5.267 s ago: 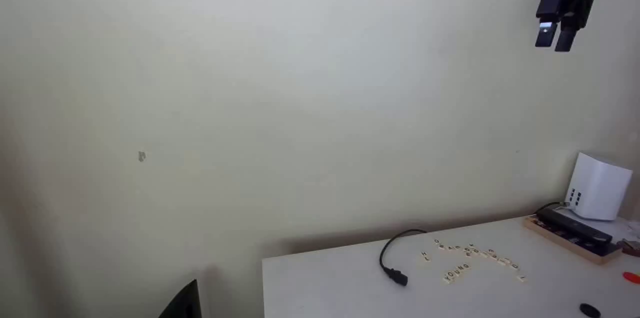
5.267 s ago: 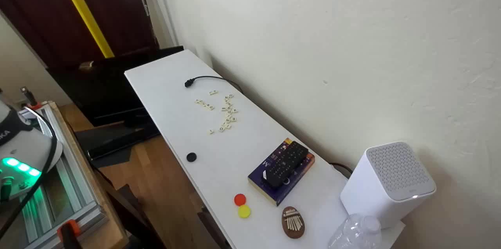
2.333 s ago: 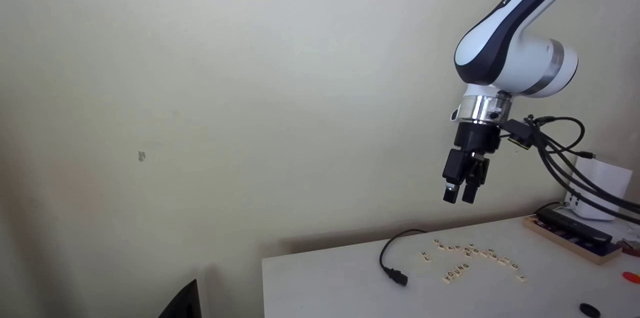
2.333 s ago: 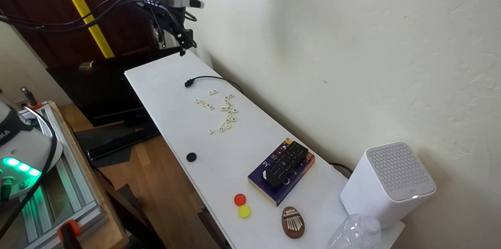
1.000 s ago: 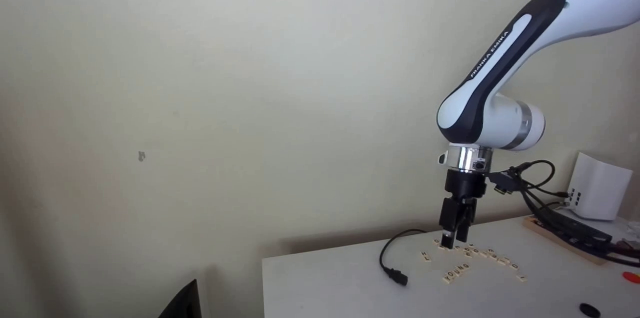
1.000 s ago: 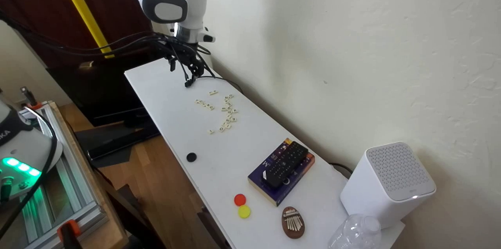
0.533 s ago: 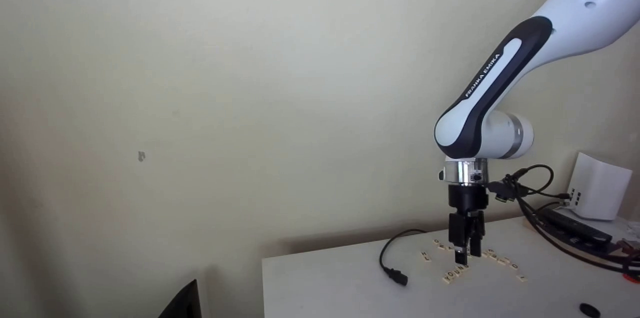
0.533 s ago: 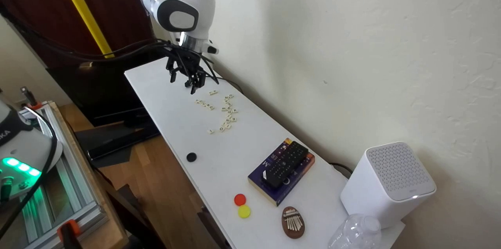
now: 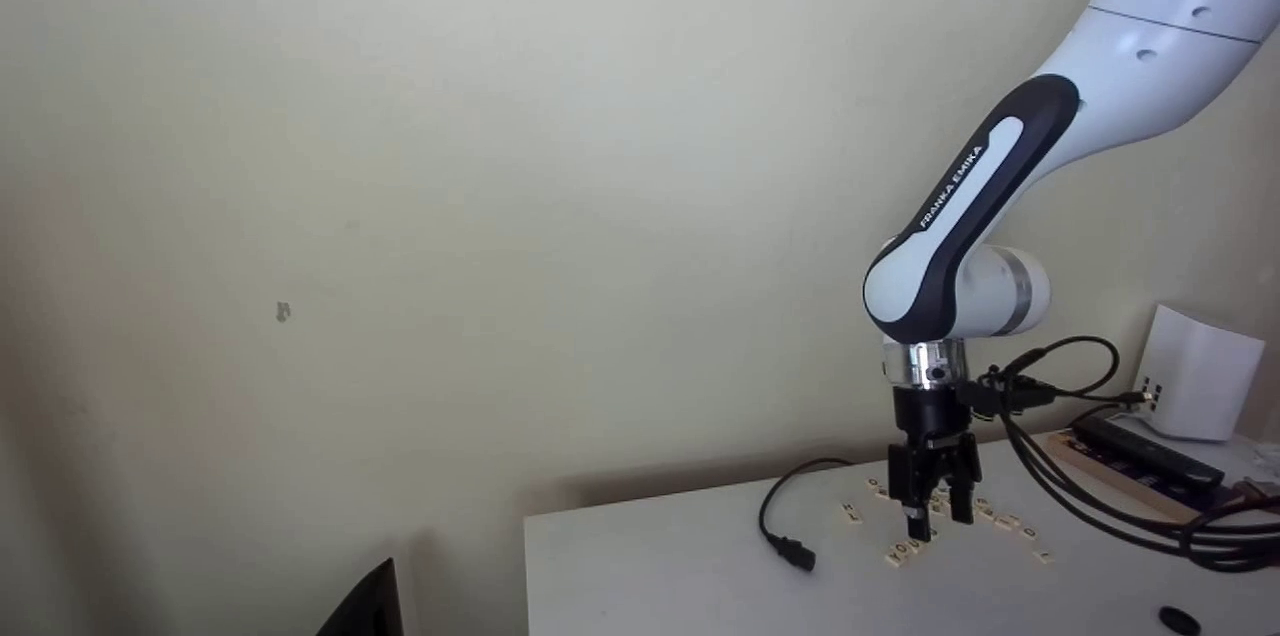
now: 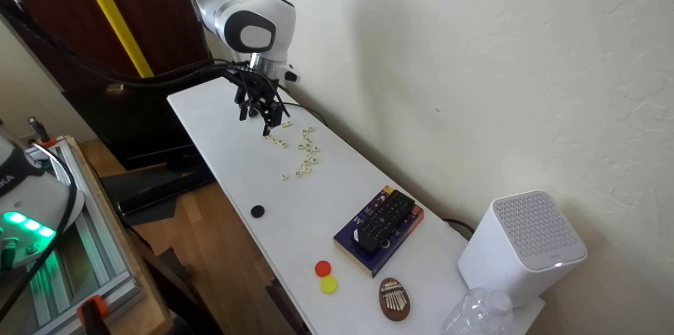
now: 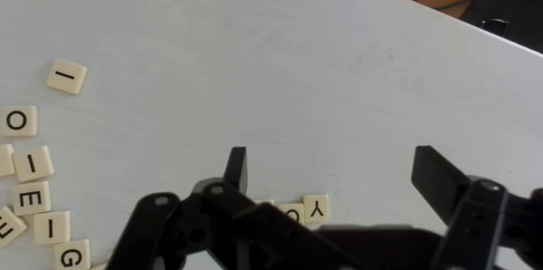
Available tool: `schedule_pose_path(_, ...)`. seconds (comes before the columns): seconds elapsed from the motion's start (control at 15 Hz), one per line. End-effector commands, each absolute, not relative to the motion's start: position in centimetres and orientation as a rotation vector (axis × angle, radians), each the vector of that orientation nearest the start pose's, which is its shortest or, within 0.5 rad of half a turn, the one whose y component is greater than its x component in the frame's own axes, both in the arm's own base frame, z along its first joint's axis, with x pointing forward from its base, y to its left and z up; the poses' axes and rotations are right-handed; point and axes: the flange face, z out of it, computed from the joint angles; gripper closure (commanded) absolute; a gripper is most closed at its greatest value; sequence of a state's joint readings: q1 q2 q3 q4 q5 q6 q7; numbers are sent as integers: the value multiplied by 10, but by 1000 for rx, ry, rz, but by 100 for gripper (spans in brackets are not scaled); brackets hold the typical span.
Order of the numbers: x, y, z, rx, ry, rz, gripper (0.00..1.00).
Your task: Move the letters YOUN the left, move the letters GIG to the front
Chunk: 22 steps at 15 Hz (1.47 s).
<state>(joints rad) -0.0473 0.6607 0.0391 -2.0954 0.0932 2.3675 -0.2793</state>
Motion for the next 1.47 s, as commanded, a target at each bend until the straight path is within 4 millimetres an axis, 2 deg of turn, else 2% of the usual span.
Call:
schedule_pose_path(0.0,530,-4,58,-3014,-239,605,0)
schedule_pose_path(0.8,546,5,16,-3013,-284,522,0)
schedule_pose_path(1.07,553,8,11,-3022,-281,459,0)
schedule_pose_path(1.4,560,15,15,-3004,-287,433,0)
